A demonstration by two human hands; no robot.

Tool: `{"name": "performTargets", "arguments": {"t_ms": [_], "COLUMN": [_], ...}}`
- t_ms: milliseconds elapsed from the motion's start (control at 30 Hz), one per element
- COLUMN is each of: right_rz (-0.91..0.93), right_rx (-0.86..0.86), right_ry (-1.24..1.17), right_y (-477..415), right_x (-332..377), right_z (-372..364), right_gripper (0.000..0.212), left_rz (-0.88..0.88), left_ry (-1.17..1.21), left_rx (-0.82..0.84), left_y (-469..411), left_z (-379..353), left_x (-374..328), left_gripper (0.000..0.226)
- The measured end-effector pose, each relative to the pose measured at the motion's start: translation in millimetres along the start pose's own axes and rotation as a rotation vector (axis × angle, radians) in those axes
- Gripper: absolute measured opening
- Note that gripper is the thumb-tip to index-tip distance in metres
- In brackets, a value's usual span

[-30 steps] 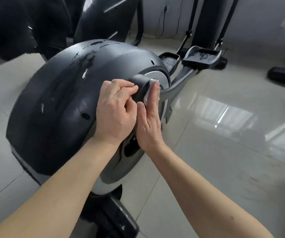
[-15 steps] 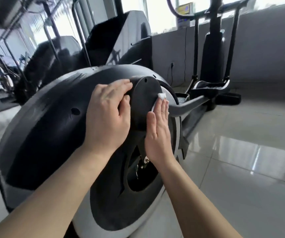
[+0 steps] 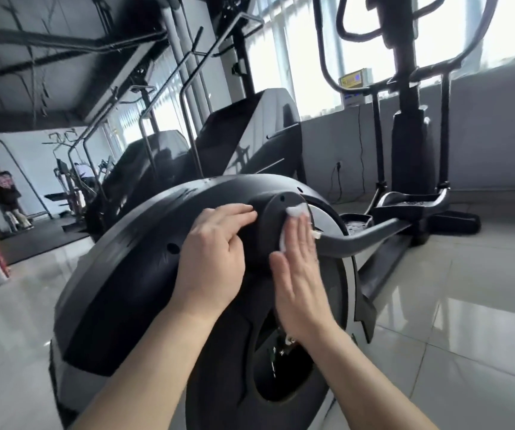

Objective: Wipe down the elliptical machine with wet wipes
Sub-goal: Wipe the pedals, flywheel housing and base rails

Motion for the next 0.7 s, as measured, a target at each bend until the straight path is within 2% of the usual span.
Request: {"name": "performTargets", "arguments": {"t_ms": [67, 133, 200, 300, 433, 500, 600, 633, 700], "right_rz": [-0.213, -0.262, -0.109, 0.127, 0.225, 0.122, -0.251, -0.294, -0.168], "right_rx": [-0.031, -0.036, -0.023, 0.065, 0.101, 0.040, -0.028, -0.033, -0.039], "right_ry": [-0.081, -0.108, -0.048, 0.006, 0.048, 0.064, -0.080, -0.088, -0.022], "right_y": [-22, -41, -42, 0, 47, 35, -11, -24, -36], "right_x": [-14, -5, 24, 52, 33, 10, -15, -12, 16], "right_z": [5, 5, -2, -17, -21, -12, 1, 3, 0], "right_gripper": [0.066, 0.071, 0.075, 0.069, 0.066, 0.066, 0.063, 0.069, 0.079], "left_rz": [-0.011, -0.005, 0.031, 0.123, 0.164, 0.169, 0.137, 0.123, 0.111], "left_ry": [0.007, 0.021, 0.064, 0.128, 0.175, 0.196, 0.176, 0.163, 0.145], "left_rx": [0.019, 0.036, 0.044, 0.050, 0.055, 0.058, 0.066, 0.067, 0.069], "left_y": [1, 3, 3, 4, 6, 8, 10, 10, 9], "left_z": [1, 4, 7, 12, 12, 12, 11, 11, 10], "left_x": [1, 3, 6, 9, 9, 9, 6, 5, 6], "left_gripper": [0.047, 0.048, 0.048, 0.045, 0.045, 0.046, 0.047, 0.046, 0.045]}}
Point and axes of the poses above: each hand's wrist, its own y-axis away from the middle knuckle, its own z-axis out of the back of the hand, x = y × z, the point moved 6 cm from there along -y, towards the middle knuckle, and after that the axes turned 9 degrees about -y, right-handed, at the moved point
